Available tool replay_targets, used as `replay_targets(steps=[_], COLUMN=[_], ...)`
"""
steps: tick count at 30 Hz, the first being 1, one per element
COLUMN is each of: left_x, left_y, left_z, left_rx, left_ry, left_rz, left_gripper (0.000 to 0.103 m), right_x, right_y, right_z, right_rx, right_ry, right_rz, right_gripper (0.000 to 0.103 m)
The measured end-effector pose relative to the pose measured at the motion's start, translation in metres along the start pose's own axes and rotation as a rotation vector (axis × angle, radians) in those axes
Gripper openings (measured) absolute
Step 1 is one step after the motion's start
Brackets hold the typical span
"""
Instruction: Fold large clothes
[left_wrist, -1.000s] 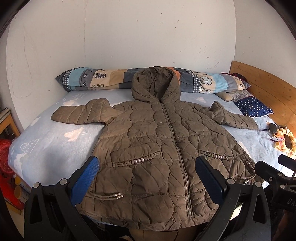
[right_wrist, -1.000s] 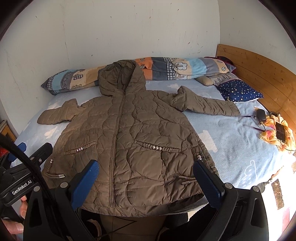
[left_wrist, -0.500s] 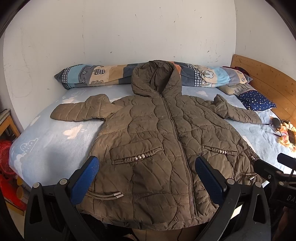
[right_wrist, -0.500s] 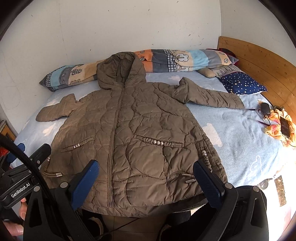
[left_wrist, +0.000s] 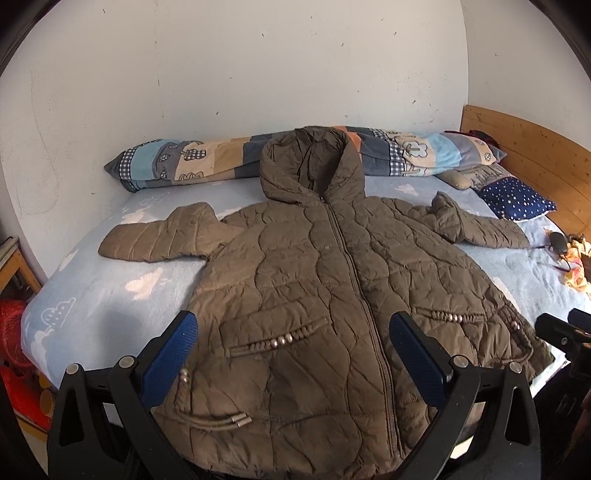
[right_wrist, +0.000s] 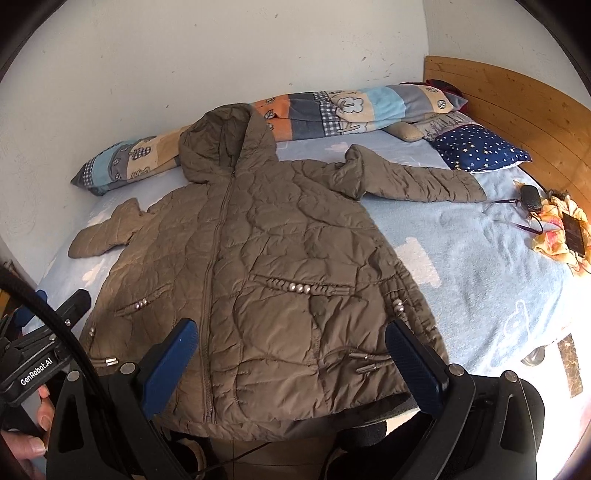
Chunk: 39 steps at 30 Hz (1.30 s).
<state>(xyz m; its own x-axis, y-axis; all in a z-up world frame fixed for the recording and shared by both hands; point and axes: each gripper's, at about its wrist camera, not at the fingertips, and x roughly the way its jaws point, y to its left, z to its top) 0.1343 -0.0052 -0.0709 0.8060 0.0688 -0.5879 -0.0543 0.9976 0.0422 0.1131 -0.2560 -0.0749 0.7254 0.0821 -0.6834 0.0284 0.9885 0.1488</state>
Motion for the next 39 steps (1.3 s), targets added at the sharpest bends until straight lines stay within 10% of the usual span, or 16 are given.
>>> replay_targets(steps=[11, 20, 24, 39], left_x=[0.064, 0.124, 0.138, 0.172], left_y=[0.04, 0.031, 0.029, 0.013], left_z=[0.104, 0.096, 0.093, 0.084], left_rx=[-0.058, 0.006, -0.005, 0.0], left_ry=[-0.092, -0.043, -0.009, 0.109], left_rz=[0.088, 0.108, 0.099, 0.025], left_gripper=[0.103, 0.103, 0.103, 0.103], right_x=[0.002, 0.087, 0.136, 0.228], right_y=[-0.125, -0.241, -0.296, -0.396], right_z=[0.083, 0.154, 0.16, 0.167], right_rx=[0.291, 0.509, 0.617, 0.847], right_ry=[-0.151, -0.157, -0.101, -0.083], right_rz=[-0.147, -0.165, -0.102, -0.046], right_gripper=[0.103, 0.103, 0.076, 0.052])
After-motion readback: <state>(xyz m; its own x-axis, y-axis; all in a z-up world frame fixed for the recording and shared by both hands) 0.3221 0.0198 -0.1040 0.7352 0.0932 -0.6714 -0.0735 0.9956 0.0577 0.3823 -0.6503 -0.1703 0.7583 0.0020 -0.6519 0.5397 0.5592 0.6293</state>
